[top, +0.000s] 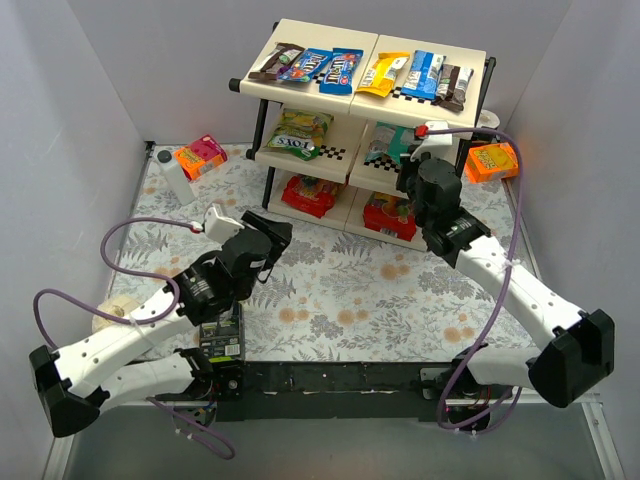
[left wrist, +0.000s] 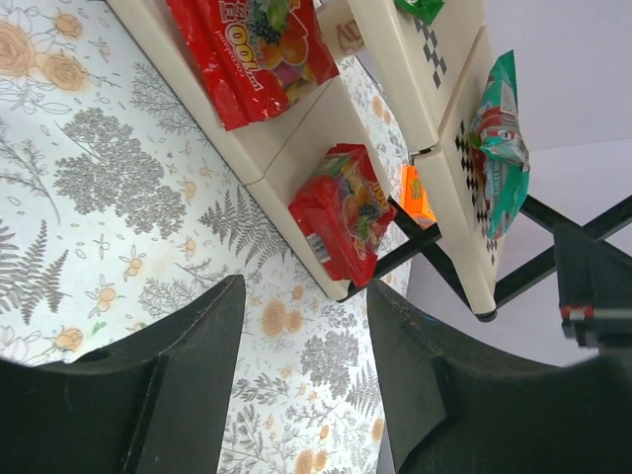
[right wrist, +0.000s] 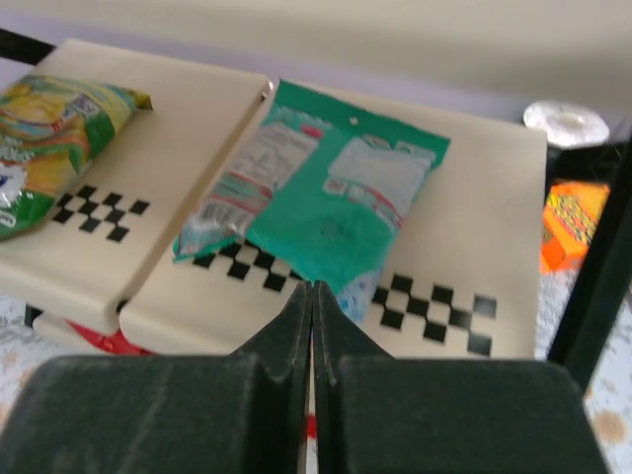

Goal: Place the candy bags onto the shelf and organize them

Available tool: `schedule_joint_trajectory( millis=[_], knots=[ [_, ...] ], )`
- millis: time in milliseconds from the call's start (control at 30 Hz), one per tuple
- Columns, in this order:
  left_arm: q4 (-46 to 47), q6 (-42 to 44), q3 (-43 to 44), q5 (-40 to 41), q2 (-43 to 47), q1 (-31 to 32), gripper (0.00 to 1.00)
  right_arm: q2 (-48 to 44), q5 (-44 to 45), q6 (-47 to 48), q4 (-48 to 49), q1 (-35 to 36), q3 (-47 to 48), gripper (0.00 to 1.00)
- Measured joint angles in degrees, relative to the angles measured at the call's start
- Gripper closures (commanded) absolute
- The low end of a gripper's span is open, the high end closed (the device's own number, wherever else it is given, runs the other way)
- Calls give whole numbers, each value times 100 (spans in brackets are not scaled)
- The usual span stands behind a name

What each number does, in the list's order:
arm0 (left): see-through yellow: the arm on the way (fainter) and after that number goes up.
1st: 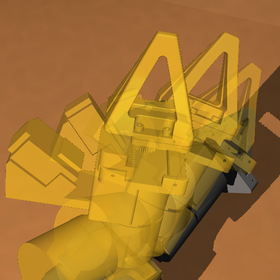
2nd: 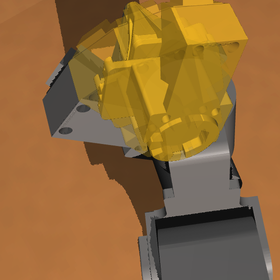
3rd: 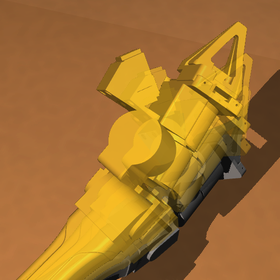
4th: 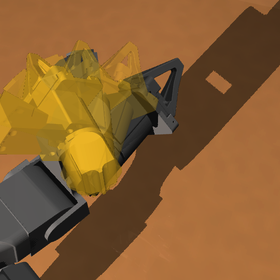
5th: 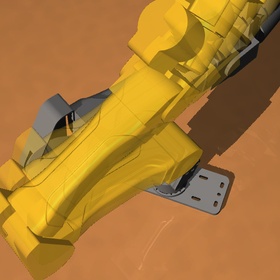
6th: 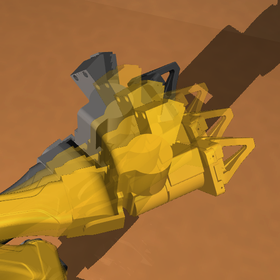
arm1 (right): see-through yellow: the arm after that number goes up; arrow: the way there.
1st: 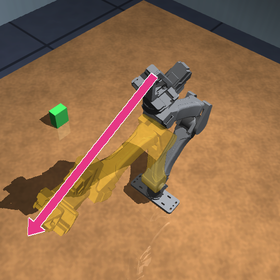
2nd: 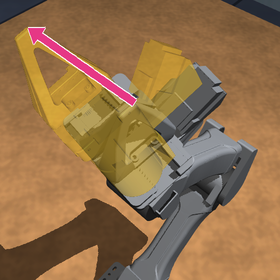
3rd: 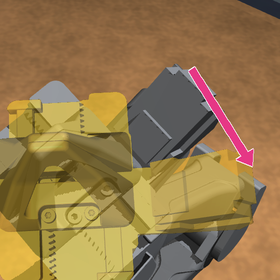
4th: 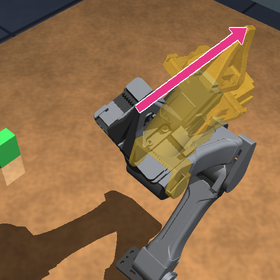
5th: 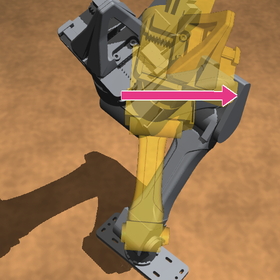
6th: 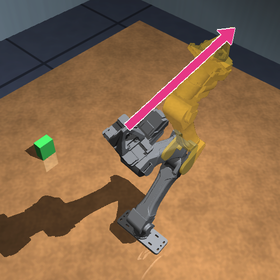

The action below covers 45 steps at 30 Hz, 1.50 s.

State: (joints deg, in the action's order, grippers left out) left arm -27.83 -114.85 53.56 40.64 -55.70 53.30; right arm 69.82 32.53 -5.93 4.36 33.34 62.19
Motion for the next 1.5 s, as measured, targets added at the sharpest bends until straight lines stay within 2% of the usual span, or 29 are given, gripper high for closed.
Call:
schedule_joint_trajectory(
  millis=[333, 533, 733, 967, 1233, 1333, 1500],
  knots=[
    [-256, 4, -859, -584, 446, -271, 48, 988, -361, 789, 2354, -234, -297, 99],
    [-411, -2, -1132, -776, 737, -422, 48, 1320, -461, 942, 3182, -310, -295, 99],
    [-422, -2, -1182, -787, 905, -540, 48, 1311, -619, 914, 3493, -328, -509, 99],
    [-411, 0, -1185, -796, 813, -562, 47, 1320, -590, 756, 3539, -385, -1290, 99],
    [-380, -2, -1237, -833, 837, -601, 47, 1261, -527, 697, 3611, -409, -1333, 99],
    [-385, 0, -1281, -835, 852, -612, 42, 1143, -527, 675, 3491, -409, -1333, 99],
    [-343, 17, -1281, -837, 850, -612, 24, 903, -507, 614, 3117, -409, -1244, 96]
  ],
)
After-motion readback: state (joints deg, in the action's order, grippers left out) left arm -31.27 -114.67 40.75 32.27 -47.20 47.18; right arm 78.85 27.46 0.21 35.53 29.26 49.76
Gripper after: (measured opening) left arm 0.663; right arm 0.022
